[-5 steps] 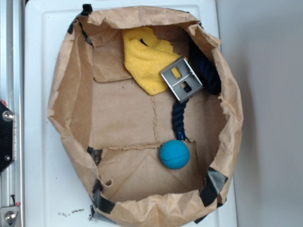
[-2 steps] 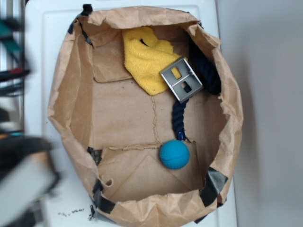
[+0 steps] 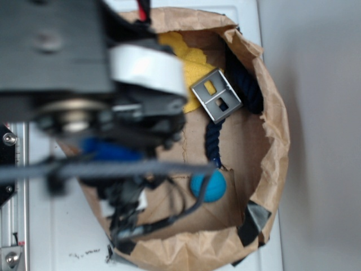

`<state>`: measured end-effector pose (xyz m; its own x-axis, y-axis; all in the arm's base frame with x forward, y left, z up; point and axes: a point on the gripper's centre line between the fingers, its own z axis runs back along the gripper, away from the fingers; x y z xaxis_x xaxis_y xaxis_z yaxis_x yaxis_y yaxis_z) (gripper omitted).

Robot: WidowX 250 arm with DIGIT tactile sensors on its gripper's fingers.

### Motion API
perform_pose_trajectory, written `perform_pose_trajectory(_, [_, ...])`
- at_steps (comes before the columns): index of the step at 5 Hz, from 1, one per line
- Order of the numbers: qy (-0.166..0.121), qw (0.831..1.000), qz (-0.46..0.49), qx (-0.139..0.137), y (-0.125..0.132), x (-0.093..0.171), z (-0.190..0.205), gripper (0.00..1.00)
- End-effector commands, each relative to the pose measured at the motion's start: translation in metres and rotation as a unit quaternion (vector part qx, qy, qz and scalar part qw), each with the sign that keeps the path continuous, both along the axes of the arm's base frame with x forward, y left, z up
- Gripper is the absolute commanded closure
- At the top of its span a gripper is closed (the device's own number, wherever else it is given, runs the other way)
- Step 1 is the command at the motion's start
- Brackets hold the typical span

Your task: Grab the blue ball.

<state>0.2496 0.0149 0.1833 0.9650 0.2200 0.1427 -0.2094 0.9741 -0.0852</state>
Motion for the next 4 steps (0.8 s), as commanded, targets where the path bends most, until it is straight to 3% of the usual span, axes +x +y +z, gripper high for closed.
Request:
perform_pose_trajectory(1, [-0.038,0.998,0.040,-0.020,0.014,0.036,-0.015,0.00])
perform_pose_trajectory(2, [-0.032,0.999,0.028,-0.013,0.002,0.056,-0.029,0.00])
perform_pose_trajectory(4, [-0.032,0.999,0.028,-0.013,0.002,0.056,-0.029,0.00])
